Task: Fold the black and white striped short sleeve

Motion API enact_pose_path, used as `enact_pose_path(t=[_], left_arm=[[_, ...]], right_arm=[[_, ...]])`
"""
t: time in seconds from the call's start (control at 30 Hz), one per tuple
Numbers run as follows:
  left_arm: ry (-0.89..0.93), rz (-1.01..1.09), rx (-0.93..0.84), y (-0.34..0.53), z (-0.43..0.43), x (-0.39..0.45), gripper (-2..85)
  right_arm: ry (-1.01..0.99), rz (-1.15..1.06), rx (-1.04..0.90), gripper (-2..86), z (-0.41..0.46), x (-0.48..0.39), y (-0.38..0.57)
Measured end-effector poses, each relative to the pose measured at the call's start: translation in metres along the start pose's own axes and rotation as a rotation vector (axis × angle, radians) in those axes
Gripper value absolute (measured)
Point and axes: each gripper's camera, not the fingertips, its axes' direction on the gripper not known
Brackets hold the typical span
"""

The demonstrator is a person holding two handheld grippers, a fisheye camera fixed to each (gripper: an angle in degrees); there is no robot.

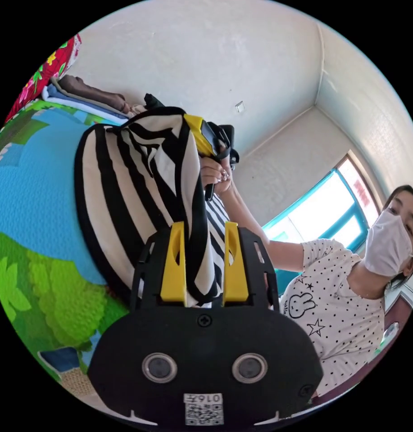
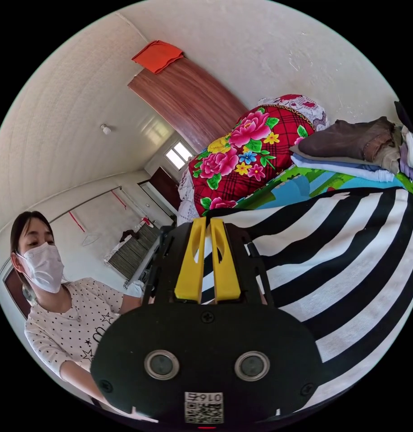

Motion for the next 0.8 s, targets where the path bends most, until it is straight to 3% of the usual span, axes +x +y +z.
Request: enact_pose_path(t=[0.23,0.4,0.53,0.67,0.8], left_arm=[[0.041,0.019,0.159,0.01,-0.041,0.013,8.0],[-0.208,-0.066,0.11,0.015,-0.033,0.024,9.4],[-0.314,-0.075,0.087,0.02,-0.019,0.041,10.2],[-0.385,-0.048,0.067,0.021,0.004,0.069,9.9],[-0.433,0.015,0.066,0.012,0.029,0.105,9.1]], right_arm=[[0.118,-0.048,-0.108,1.6,0.051,-0.039,-0.018],[0.254,0.009,-0.194,2.6,0.09,-0.06,-0.032],[0.645,0.025,-0.339,4.7,0.117,-0.09,-0.038],[0.887,-0.044,-0.257,6.4,0.11,-0.148,-0.032],[0.847,-0.173,-0.233,5.0,0.113,-0.211,-0.016]])
